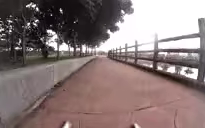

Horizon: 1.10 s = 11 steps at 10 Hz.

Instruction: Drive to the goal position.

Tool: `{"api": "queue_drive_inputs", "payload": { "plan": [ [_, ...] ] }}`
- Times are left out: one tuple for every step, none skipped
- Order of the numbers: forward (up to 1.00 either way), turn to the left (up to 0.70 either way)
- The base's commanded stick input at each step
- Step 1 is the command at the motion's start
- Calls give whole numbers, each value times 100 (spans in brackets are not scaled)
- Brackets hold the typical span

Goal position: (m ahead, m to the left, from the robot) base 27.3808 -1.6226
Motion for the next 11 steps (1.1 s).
{"api": "queue_drive_inputs", "payload": {
  "plan": [
    [70, 0],
    [70, 0],
    [70, 0],
    [70, 0],
    [70, 0],
    [70, 0],
    [70, 0],
    [70, 0],
    [70, 0],
    [70, 0],
    [70, 0]
  ]
}}
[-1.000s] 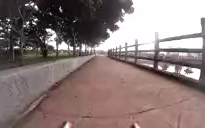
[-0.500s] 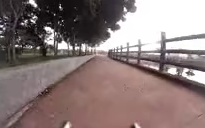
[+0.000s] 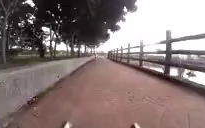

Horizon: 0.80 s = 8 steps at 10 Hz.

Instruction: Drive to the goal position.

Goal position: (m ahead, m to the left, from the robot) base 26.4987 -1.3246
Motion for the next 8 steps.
{"api": "queue_drive_inputs", "payload": {
  "plan": [
    [70, 0],
    [70, 0],
    [70, 0],
    [70, 0],
    [70, 0],
    [70, 0],
    [70, 0],
    [70, 0]
  ]
}}
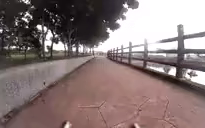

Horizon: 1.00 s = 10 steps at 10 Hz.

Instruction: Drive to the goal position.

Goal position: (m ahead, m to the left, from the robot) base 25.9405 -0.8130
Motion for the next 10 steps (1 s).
{"api": "queue_drive_inputs", "payload": {
  "plan": [
    [70, 0],
    [70, 0],
    [70, 0],
    [70, 0],
    [70, 0],
    [70, 0],
    [70, 0],
    [70, 0],
    [70, 0],
    [70, 0]
  ]
}}
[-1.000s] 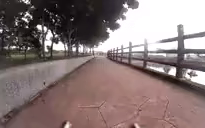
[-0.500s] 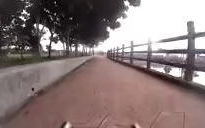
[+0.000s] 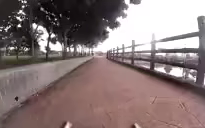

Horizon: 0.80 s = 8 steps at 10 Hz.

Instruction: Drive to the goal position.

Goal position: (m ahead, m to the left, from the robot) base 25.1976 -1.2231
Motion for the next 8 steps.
{"api": "queue_drive_inputs", "payload": {
  "plan": [
    [70, 0],
    [70, 14],
    [70, 30],
    [70, 35],
    [70, 35],
    [70, 32],
    [70, 22],
    [70, 8]
  ]
}}
